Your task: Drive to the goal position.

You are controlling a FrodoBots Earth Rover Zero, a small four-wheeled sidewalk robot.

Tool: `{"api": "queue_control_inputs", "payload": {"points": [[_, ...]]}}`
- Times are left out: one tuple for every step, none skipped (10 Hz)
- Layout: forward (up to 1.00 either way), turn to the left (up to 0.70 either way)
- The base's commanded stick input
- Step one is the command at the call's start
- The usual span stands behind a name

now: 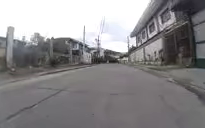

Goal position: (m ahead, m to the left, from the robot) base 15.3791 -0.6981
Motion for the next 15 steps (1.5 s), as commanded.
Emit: {"api": "queue_control_inputs", "payload": {"points": [[0.63,0.00],[0.63,0.00],[0.63,-0.01],[0.63,-0.18],[0.63,-0.28],[0.63,-0.31],[0.63,-0.31],[0.63,-0.31],[0.63,-0.31],[0.63,-0.31],[0.63,-0.31],[0.63,-0.31],[0.63,-0.31],[0.63,-0.31],[0.63,-0.31]]}}
